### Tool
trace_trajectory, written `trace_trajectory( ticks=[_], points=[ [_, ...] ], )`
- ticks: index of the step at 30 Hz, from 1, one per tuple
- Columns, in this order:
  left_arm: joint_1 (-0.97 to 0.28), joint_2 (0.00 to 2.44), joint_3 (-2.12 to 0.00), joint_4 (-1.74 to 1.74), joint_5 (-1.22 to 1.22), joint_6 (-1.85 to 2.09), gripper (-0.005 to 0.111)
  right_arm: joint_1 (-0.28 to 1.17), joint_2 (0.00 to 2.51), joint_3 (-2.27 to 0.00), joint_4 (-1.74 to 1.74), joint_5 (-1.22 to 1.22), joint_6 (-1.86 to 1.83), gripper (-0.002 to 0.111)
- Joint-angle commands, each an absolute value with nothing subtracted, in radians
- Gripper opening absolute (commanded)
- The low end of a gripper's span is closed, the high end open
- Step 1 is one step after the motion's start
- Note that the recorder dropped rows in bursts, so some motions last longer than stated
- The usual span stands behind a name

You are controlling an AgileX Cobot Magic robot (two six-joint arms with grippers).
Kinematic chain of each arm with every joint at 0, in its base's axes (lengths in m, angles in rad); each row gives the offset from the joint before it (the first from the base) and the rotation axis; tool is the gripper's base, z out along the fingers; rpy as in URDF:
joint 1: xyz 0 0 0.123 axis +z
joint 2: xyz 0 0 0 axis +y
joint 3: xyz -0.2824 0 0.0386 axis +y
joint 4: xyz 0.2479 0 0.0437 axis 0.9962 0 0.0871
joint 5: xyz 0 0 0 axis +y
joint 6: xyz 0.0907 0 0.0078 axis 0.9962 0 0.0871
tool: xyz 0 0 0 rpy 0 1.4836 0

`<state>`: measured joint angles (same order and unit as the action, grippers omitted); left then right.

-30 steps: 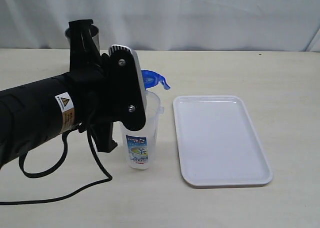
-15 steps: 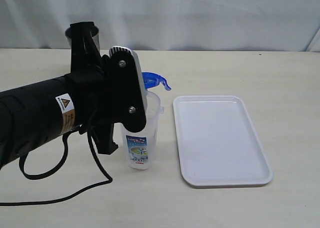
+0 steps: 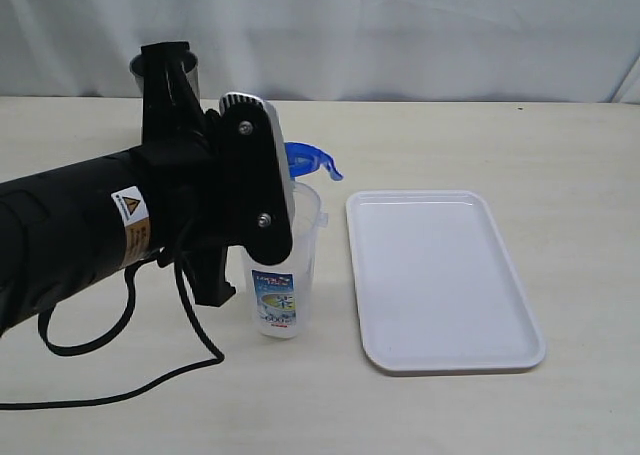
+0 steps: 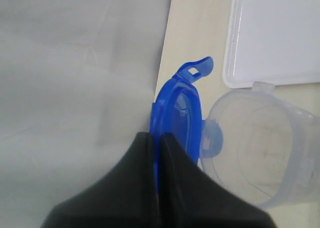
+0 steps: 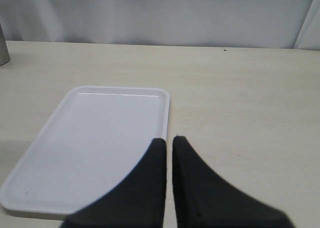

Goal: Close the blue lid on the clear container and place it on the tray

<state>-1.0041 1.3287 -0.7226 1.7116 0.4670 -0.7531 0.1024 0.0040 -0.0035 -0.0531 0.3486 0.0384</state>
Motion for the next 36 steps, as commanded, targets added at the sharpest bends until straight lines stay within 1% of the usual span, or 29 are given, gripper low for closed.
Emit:
trace_trajectory(
  ticks=[1, 22, 30, 36],
  points=[
    [-1.013, 1.322, -0.721, 1.744, 0.480, -0.756, 0.000, 0.096, 0.000, 0.000, -0.060, 0.346, 0.041, 0.005],
    [-1.013, 1.334, -0.723, 1.744, 0.542, -0.735, 0.000, 0.096, 0.000, 0.000, -0.060, 0.346, 0.041, 0.005],
    [-1.013, 1.287, -0.753, 1.744, 0.575, -0.728, 0.000, 0.096, 0.000, 0.000, -0.060, 0.346, 0.041, 0.005],
    [-1.013, 1.287, -0.759, 1.744, 0.496, -0.731, 0.000, 0.096, 0.000, 0.000, -0.060, 0.346, 0.041, 0.005]
  ],
)
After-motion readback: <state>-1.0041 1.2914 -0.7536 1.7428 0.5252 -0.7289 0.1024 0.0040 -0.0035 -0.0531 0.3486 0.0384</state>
